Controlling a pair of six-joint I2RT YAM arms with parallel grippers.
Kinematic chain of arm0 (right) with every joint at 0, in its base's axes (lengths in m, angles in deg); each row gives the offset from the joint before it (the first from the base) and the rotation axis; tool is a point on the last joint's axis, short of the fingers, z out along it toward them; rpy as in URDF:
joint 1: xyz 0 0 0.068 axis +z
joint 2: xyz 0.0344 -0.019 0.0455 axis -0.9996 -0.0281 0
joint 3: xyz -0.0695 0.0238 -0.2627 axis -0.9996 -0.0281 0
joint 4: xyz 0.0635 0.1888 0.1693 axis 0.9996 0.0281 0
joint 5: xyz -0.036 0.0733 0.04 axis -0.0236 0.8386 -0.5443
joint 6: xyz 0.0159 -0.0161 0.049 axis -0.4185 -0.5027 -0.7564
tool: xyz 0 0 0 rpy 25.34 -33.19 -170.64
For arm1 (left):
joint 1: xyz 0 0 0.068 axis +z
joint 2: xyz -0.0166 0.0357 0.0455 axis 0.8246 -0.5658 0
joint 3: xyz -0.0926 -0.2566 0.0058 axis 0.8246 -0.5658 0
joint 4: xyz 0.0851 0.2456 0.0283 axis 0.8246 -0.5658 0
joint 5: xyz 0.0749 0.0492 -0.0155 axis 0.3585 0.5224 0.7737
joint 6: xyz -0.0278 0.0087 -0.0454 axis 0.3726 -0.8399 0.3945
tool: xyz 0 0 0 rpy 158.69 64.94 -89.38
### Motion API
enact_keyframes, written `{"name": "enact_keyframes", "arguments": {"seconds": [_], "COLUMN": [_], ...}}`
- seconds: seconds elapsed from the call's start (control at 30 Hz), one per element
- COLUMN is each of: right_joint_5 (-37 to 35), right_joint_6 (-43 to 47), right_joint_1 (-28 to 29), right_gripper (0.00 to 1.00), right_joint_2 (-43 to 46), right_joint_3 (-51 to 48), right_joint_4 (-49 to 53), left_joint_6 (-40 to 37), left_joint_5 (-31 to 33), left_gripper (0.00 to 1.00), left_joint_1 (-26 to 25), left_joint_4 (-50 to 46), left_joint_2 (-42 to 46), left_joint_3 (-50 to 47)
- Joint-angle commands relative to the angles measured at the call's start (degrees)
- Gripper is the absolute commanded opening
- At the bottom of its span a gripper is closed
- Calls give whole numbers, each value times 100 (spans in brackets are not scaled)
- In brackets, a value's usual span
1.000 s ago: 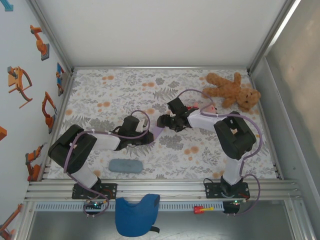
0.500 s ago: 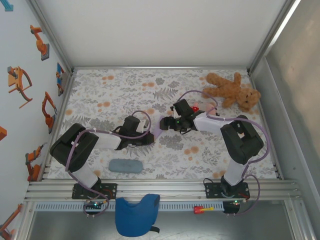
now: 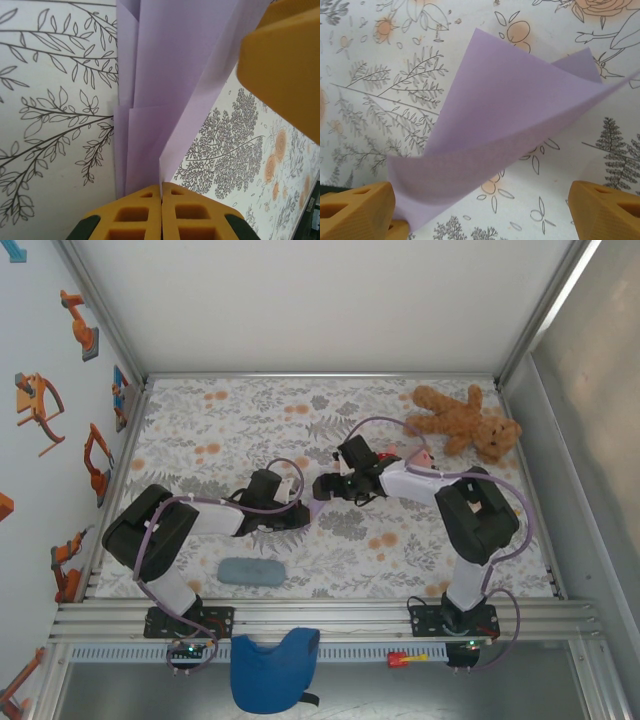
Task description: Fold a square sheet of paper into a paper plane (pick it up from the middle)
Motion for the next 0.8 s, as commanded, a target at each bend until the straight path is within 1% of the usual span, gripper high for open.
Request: {"name": "enact_keyframes", "arguments": {"seconds": [0.0, 0.17, 0.33, 0.5, 0.63, 0.77], "right_joint_5": [-284, -501, -624, -973, -1234, -1383], "right_joint_6": [112, 110, 104, 66, -61, -248], "right_joint_1": [47, 50, 75, 144, 205, 260], "right_gripper": [87, 81, 81, 80, 78, 78], "right_joint_2": [-204, -459, -727, -1010, -1247, -1482], "right_joint_3": [242, 466, 730, 1035, 1232, 1424], "right_joint_4": [380, 718, 1054, 1555, 1871, 2139], "left_joint_6": [80, 233, 342, 441, 468, 494], "left_joint_5": [-123, -213, -272, -299, -325, -308], "left_gripper": [7, 7, 7, 8, 10, 14], "left_joint_1": [74, 131, 174, 223, 247, 260], "left_joint_4": [-94, 101, 231, 316, 281, 189], "left_joint_2": [-81, -138, -229, -207, -105, 56], "left_joint_3": [62, -7, -57, -90, -82, -92]}}
